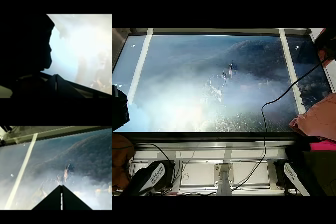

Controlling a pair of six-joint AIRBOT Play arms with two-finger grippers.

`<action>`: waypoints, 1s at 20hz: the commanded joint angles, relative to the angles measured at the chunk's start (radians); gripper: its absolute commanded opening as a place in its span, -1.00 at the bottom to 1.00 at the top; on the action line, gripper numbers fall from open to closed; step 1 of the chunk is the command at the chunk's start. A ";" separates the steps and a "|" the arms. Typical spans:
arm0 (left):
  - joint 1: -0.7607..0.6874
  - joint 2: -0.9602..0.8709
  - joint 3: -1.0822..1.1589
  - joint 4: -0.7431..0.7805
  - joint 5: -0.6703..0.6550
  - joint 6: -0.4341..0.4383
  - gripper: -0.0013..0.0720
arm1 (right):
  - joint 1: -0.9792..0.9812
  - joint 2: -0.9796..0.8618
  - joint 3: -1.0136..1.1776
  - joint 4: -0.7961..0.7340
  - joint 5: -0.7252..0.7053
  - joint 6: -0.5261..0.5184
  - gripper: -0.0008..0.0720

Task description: Fold the clothes and pants, and hang the long-sleeved shirts on hangers.

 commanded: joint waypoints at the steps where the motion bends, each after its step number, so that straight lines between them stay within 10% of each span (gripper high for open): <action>1: 0.001 -0.020 0.000 0.002 -0.003 -0.001 -0.42 | 0.001 0.000 0.000 0.000 -0.004 0.000 -0.90; 3: 0.002 -0.030 0.000 0.054 0.013 -0.001 0.75 | 0.001 0.000 0.000 0.000 -0.004 0.000 -0.91; 4: 0.002 -0.036 0.000 0.109 0.019 -0.003 0.93 | 0.001 0.000 -0.001 0.000 -0.005 0.000 -0.90; 20: 0.261 -0.151 0.000 0.245 0.187 -0.253 0.93 | 0.001 0.000 0.000 0.000 -0.005 0.000 -0.90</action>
